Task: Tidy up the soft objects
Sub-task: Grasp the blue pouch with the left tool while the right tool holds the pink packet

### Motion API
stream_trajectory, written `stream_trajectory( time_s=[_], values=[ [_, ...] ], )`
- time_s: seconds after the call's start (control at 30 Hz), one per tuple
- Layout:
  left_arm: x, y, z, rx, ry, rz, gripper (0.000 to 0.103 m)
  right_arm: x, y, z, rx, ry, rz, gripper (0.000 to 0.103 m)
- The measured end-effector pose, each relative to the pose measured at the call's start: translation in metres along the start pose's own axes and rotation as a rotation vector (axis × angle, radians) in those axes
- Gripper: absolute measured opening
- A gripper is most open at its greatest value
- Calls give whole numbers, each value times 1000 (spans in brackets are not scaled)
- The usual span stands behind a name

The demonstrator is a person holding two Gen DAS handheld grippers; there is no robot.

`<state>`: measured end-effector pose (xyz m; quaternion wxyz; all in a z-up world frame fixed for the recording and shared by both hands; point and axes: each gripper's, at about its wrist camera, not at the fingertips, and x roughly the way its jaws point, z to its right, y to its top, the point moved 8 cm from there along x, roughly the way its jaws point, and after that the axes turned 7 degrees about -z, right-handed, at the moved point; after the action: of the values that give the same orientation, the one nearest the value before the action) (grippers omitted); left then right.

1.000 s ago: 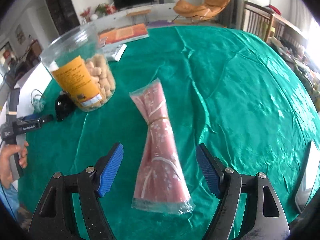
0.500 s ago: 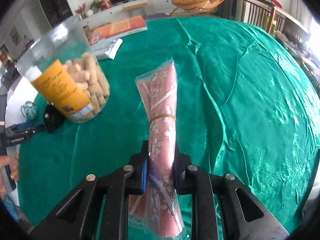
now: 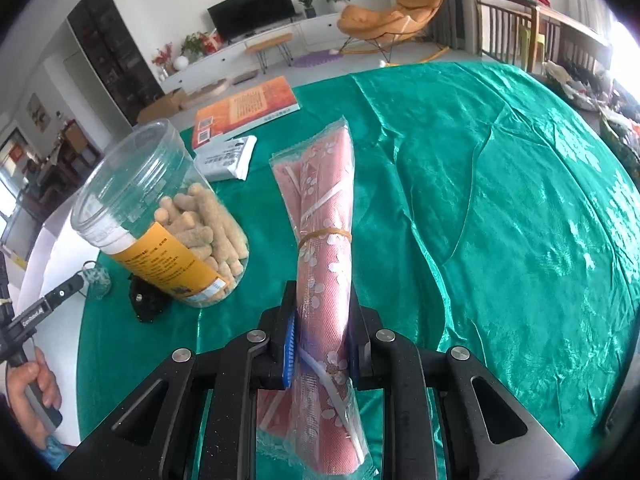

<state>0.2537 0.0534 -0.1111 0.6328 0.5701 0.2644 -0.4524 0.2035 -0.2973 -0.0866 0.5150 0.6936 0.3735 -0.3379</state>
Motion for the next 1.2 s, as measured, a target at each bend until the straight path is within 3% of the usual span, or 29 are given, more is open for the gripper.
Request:
stream_trajectory(
  time_s=[0.1, 0.2, 0.23, 0.27, 0.33, 0.53, 0.7, 0.77, 0.87, 1.03, 1.13, 1.2],
  values=[
    [10, -10, 1, -41, -90, -55, 24, 1, -6, -1, 4, 15, -8, 21],
    [7, -19, 4, -50, -126, -49, 26, 2, -10, 0, 18, 41, -12, 21],
    [5, -21, 5, -38, -121, -41, 35, 2, -12, 0, 21, 46, -11, 21],
    [1, -24, 6, -22, -109, -29, 63, 2, -13, 0, 23, 52, -10, 21],
    [-5, -27, 9, 9, -106, -6, 102, 2, -17, -1, 28, 64, -13, 22],
    [-21, -27, 5, 58, -16, 52, 103, 7, -27, -8, 32, 86, -25, 22],
    [-2, -12, -8, 48, 72, 49, 103, 8, -31, -15, 25, 99, -27, 22],
    [23, -8, -16, 25, 102, -3, 103, 8, -32, -18, 24, 105, -26, 22],
    [56, -9, -27, -43, 72, -71, 103, 6, -31, -22, 21, 114, -24, 22],
    [63, 2, -37, -69, 68, -61, 103, 3, -31, -20, 4, 97, -19, 23],
    [69, 4, -34, -12, 111, -103, 103, 7, -26, -13, 22, 77, -22, 23],
    [76, -1, -27, 74, 203, -138, 103, 8, -22, -8, 44, 78, -17, 23]
  ],
)
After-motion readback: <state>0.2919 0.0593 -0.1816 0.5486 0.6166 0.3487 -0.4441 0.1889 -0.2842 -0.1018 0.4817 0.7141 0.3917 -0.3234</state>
